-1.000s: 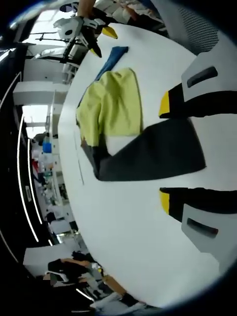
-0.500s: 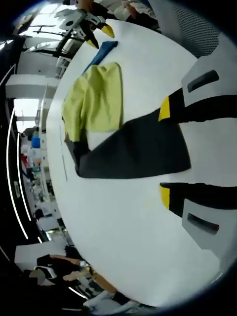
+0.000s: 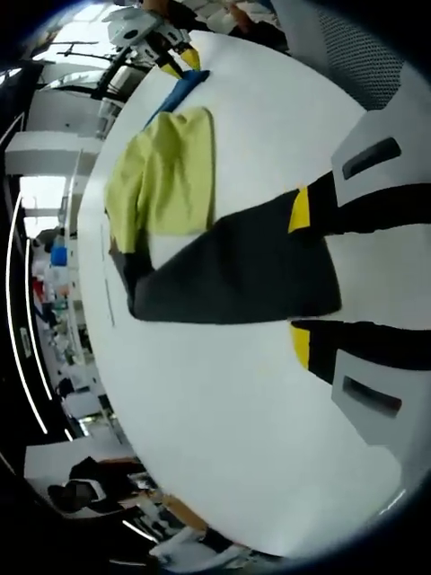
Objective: Fold the garment on the visible template until the final outline fits inside the template.
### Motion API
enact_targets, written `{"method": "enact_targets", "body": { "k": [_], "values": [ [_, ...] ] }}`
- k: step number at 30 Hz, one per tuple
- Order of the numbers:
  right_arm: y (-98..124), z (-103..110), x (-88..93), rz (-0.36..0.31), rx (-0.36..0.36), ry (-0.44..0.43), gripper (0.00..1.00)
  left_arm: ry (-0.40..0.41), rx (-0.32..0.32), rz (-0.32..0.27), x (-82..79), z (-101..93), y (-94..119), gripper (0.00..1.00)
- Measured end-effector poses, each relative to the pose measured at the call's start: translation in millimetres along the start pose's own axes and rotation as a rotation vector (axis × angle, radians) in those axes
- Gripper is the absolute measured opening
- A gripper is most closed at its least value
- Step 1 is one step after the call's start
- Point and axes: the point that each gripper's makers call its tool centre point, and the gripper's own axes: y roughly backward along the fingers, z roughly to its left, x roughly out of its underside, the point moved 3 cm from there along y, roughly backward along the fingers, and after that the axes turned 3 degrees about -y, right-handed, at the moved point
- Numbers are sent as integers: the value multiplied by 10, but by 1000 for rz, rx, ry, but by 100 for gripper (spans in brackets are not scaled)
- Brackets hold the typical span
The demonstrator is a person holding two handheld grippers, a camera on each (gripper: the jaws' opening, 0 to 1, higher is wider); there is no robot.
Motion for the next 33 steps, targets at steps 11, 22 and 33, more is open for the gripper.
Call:
{"method": "enact_targets", "body": {
  "k": [11,22,33],
  "values": [
    [-40,-4,48,-5,8,-34,0,110,-18,12,35,29,-4,28],
    [118,-142,-121,-152,47,-252,0,37,-32,27,15,76,24,2],
    [555,-637,-289,-302,213,-536,0,36,-103,-64,-209,406,156,1]
  ]
}}
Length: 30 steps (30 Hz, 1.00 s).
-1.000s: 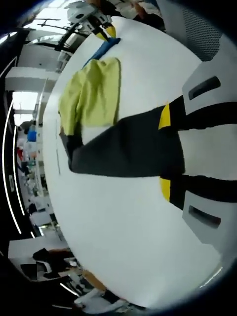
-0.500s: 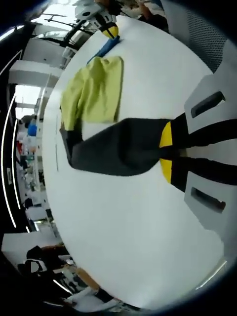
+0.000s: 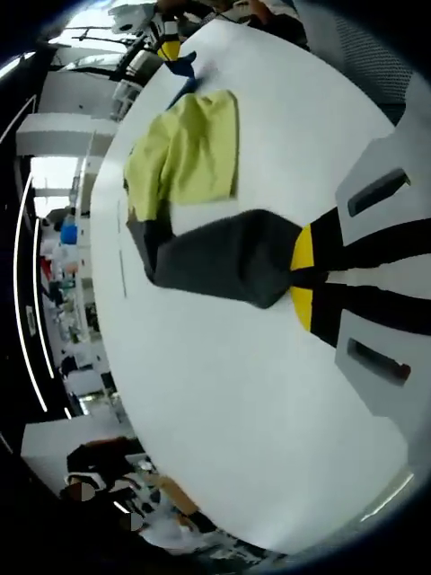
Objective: Fold the garment on the visible template until the final outline fits inside the template.
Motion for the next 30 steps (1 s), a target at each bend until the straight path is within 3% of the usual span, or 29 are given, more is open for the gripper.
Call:
{"method": "enact_targets", "body": {
  "k": [6,15,30],
  "values": [
    [158,-288,-242,-95,87,-93,0,5,-51,-29,-110,220,1,1],
    [289,-680,-343,-140,219,-162,0,9,-99,-46,-190,459,-56,1],
    [523,-1256,-291,-178,392,-375,0,-9,-167,-23,-190,790,-178,1]
  ]
}}
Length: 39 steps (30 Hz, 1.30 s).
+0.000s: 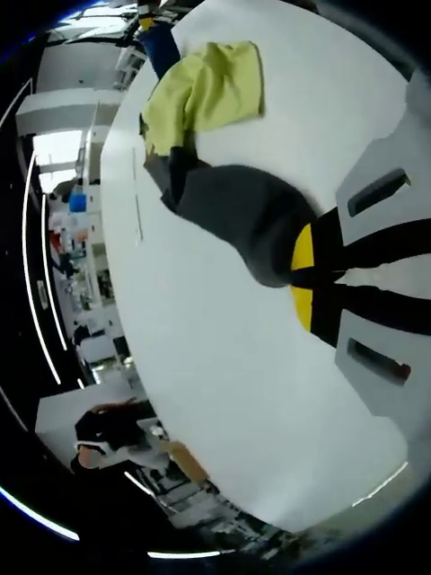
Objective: Fold the garment on the visible template until the final outline fits inside the template.
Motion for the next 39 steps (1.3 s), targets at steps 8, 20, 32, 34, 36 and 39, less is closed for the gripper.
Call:
{"method": "enact_targets", "body": {
  "k": [8,20,32,34,36,39],
  "values": [
    [-38,-245,12,8,61,-64,0,3,-18,6,-9,124,-60,1],
    [-62,-546,78,41,139,-113,0,-19,-37,28,22,252,-130,1],
    [-37,-796,157,66,206,-121,0,-45,-62,45,2,349,-144,1],
    [-32,-859,179,71,221,-122,0,-55,-63,51,3,361,-150,1],
    [-21,-907,214,78,237,-126,0,-64,-64,56,3,378,-164,1],
    [1,-960,261,87,256,-132,0,-77,-70,60,-1,414,-188,1]
  ]
}}
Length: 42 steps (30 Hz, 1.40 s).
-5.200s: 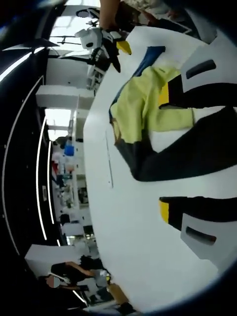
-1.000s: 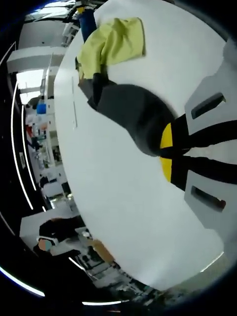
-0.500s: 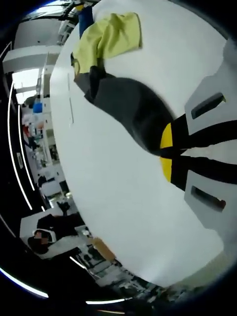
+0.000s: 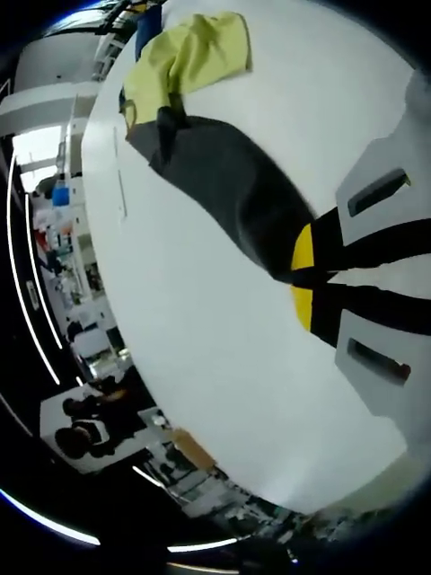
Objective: Fold the garment on the visible template until the final outline fits inside the template.
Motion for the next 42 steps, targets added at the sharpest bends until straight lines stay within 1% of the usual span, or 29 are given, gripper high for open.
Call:
{"method": "enact_targets", "body": {
  "k": [3,6,9,12,17,25,29,31,33,35,37,39,42],
  "values": [
    [-21,-57,26,10,14,-3,0,-16,-11,7,8,62,-41,1],
    [-44,-137,43,22,44,10,0,-20,-19,16,13,109,-71,1],
    [-60,-230,49,31,68,-2,0,-37,-22,22,-1,134,-100,1],
    [-82,-324,43,42,85,-16,0,-57,-26,29,-42,127,-82,1],
    [-106,-410,27,55,100,-10,0,-66,-38,41,-73,155,-81,1],
    [-138,-430,58,74,103,-14,0,-83,-30,55,-103,153,-98,2],
    [-134,-413,81,72,91,11,0,-65,-24,64,-75,143,-88,3],
    [-118,-405,72,62,84,30,0,-54,-21,57,-67,137,-59,4],
    [-92,-374,46,46,71,37,6,-47,-18,53,-65,132,-34,8],
    [-69,-332,15,26,54,47,19,-34,-9,38,-78,114,-6,12],
    [-31,-237,-13,6,14,51,29,-18,10,2,-122,76,37,17],
    [-8,-149,-16,2,-26,54,35,-27,33,-35,-169,30,70,24],
    [29,-20,-7,-3,-71,75,44,-22,55,-57,-193,-19,116,33]
  ]
}}
